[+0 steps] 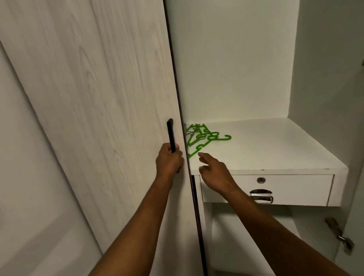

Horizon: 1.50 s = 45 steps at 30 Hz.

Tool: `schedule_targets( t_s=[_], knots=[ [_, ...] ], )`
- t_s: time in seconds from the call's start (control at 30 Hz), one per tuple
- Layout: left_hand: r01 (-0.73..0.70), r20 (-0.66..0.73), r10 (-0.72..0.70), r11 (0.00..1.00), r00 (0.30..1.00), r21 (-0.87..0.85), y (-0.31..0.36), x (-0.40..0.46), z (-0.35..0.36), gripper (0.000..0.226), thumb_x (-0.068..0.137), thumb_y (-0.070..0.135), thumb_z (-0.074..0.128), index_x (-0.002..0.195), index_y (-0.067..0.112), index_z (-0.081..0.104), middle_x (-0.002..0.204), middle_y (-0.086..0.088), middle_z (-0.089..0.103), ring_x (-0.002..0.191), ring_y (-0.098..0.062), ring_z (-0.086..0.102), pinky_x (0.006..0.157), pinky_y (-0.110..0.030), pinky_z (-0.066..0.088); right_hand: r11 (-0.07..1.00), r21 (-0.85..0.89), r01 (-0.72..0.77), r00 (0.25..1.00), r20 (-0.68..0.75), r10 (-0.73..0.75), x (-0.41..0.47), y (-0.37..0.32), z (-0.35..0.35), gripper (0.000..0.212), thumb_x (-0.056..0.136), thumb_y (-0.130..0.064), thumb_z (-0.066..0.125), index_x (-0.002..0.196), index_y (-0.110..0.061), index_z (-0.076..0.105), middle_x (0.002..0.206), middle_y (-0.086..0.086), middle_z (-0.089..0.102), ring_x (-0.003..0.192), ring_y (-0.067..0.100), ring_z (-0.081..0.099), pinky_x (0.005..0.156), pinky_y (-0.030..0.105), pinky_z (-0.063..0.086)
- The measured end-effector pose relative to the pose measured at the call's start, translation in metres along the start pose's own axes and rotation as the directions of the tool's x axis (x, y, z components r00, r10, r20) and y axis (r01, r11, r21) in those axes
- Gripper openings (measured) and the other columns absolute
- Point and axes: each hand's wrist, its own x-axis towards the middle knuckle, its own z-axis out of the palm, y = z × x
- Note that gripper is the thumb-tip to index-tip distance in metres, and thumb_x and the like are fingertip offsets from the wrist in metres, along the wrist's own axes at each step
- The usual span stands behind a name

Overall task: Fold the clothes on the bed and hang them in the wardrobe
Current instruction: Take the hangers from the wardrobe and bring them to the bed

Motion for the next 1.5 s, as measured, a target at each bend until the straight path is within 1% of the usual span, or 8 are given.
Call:
schedule_targets(
  t_s=[0.2,0.63,0.87,0.97,1.1,1.2,1.37,1.5],
  knots=[
    [-0.104,-0.028,0.105,0.993,0.994,0.047,-0.018,-0.022,-0.009,0.017,0.099,0.017,0.054,0.115,0.019,0.060,0.100,0.001,0.065,0.093,-0.018,0.063,0.087,-0.040,0.055,0.996,0.067,0.053,0.998,0.037,-0.055,0.010,-0.009,0.007,0.051,0.100,-0.003,0.044,0.150,-0.016,0.043,0.148,0.005,0.051,0.135,0.022,0.049,0.098,0.019,0.033],
    [-0.215,-0.340,0.262,0.962,0.903,0.168,-0.031,-0.125,-0.083,0.013,0.100,0.016,0.056,0.111,0.018,0.061,0.098,0.009,0.066,0.088,0.001,0.062,0.074,-0.011,0.050,0.915,0.367,0.164,0.855,0.411,-0.318,-0.021,-0.047,0.061,0.034,0.103,-0.010,0.048,0.125,-0.033,0.061,0.126,-0.009,0.066,0.119,0.010,0.060,0.109,0.040,0.046],
    [-0.232,-0.448,0.305,0.950,0.840,0.211,-0.036,-0.173,-0.148,0.030,0.089,0.057,0.059,0.104,0.030,0.058,0.092,0.008,0.065,0.088,-0.008,0.065,0.075,-0.042,0.061,0.866,0.439,0.239,0.683,0.558,-0.471,-0.060,-0.086,0.111,0.056,0.099,-0.028,0.060,0.150,-0.033,0.039,0.153,-0.008,0.044,0.136,0.013,0.047,0.114,0.044,0.041],
    [-0.203,-0.472,0.332,0.931,0.817,0.305,-0.040,-0.188,-0.186,0.048,0.077,0.070,0.055,0.106,0.032,0.055,0.090,0.005,0.063,0.084,-0.009,0.063,0.073,-0.025,0.056,0.838,0.479,0.261,0.638,0.566,-0.522,-0.077,-0.099,0.148,0.068,0.096,-0.021,0.065,0.150,-0.047,0.033,0.157,-0.015,0.036,0.137,0.013,0.046,0.110,0.044,0.045],
    [-0.170,-0.504,0.370,0.901,0.780,0.399,-0.045,-0.206,-0.244,0.052,0.078,0.071,0.055,0.114,0.035,0.053,0.099,0.012,0.064,0.091,-0.002,0.062,0.073,-0.014,0.050,0.811,0.520,0.269,0.598,0.570,-0.564,-0.109,-0.123,0.192,0.080,0.098,-0.013,0.062,0.151,-0.055,0.019,0.157,-0.027,0.019,0.140,0.012,0.041,0.099,0.014,0.045],
    [-0.157,-0.539,0.389,0.891,0.747,0.426,-0.052,-0.215,-0.285,0.051,0.085,0.068,0.053,0.127,0.039,0.052,0.113,0.022,0.063,0.103,0.008,0.059,0.078,-0.006,0.045,0.805,0.493,0.329,0.590,0.559,-0.583,-0.127,-0.141,0.221,0.079,0.098,-0.014,0.061,0.153,-0.051,0.017,0.149,-0.035,0.020,0.139,0.013,0.042,0.104,0.017,0.043],
    [-0.100,-0.654,0.381,0.900,0.654,0.424,-0.063,-0.218,-0.332,0.042,0.097,0.061,0.041,0.130,0.036,0.050,0.118,0.019,0.061,0.111,-0.003,0.059,0.090,-0.024,0.046,0.791,0.416,0.449,0.556,0.563,-0.611,-0.144,-0.173,0.265,0.076,0.099,-0.020,0.059,0.154,-0.049,0.015,0.163,-0.017,0.019,0.145,0.015,0.034,0.117,0.038,0.036],
    [-0.059,-0.757,0.354,0.920,0.549,0.387,-0.077,-0.210,-0.352,0.046,0.106,0.048,0.034,0.147,0.029,0.042,0.136,0.007,0.058,0.124,-0.013,0.055,0.101,-0.038,0.048,0.786,0.392,0.479,0.522,0.593,-0.613,-0.150,-0.195,0.291,0.078,0.097,-0.009,0.056,0.157,-0.039,0.016,0.164,-0.014,0.017,0.149,0.016,0.026,0.120,0.041,0.030]
  ],
)
